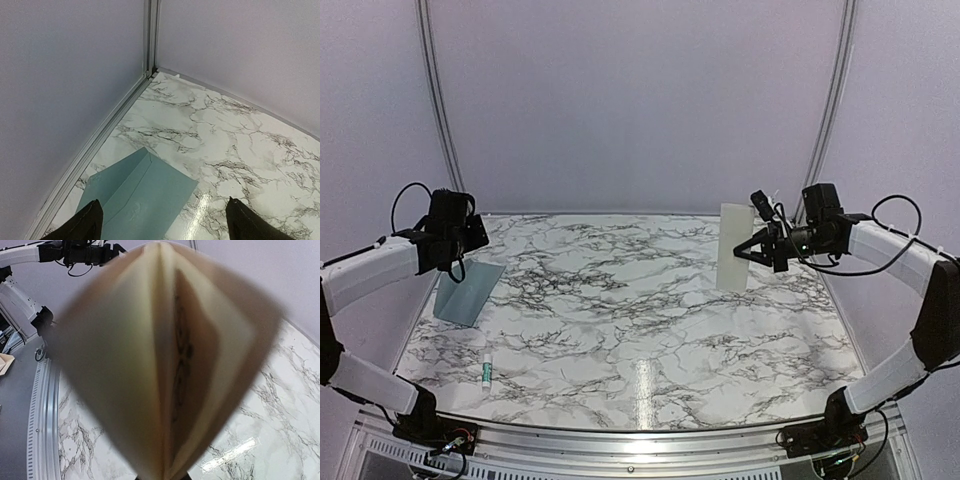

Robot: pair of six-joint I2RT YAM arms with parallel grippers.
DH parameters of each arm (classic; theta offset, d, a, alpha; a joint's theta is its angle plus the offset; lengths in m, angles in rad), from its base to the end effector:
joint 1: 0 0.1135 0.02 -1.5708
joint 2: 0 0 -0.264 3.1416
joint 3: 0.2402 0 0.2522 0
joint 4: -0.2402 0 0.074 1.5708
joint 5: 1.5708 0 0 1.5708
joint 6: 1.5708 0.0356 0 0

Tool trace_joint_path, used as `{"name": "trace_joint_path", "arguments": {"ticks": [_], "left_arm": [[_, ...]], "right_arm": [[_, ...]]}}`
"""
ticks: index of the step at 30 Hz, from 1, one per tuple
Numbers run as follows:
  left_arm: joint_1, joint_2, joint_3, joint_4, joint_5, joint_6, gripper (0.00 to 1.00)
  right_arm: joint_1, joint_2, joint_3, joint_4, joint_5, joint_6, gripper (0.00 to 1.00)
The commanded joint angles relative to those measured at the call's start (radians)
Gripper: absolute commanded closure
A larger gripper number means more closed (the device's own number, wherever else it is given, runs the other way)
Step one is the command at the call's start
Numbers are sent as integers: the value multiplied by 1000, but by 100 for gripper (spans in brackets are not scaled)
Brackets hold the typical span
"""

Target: Place the letter into the envelope and seal it

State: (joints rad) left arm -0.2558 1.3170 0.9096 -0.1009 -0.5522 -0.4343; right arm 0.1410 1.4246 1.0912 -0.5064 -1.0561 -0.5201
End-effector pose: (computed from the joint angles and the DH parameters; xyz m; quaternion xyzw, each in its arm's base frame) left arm 0.2887 -0.0562 0.2763 -0.2115 0.8139 0.0563 0.5382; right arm 0.2865 0.0720 0.2831 -0.4322 0.7046 0.4040 0.3919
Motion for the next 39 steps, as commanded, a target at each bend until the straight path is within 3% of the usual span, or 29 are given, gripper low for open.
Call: {"name": "trace_joint_path", "arguments": {"ticks": [1,6,7,11,21,39], "left_arm": [[34,47,21,-94,90,18,33],[96,128,2,-88,48,53,73],[109,150,2,-88,51,50,74],[136,242,25,-86,107,13,60],[150,437,152,-72,195,-25,91],[155,688,353,-131,210,-75,97]], "right_arm": [[-4,-28,-1,16,-2,-28,100],[-4,-39,-2,6,5,-47,100],[-4,-41,-2,6,5,-47,100],[-4,-44,-1,-5,14,-59,100],[-3,-68,-7,-6,21,-66,100],[-4,-62,-11,-4,33,-67,100]]}}
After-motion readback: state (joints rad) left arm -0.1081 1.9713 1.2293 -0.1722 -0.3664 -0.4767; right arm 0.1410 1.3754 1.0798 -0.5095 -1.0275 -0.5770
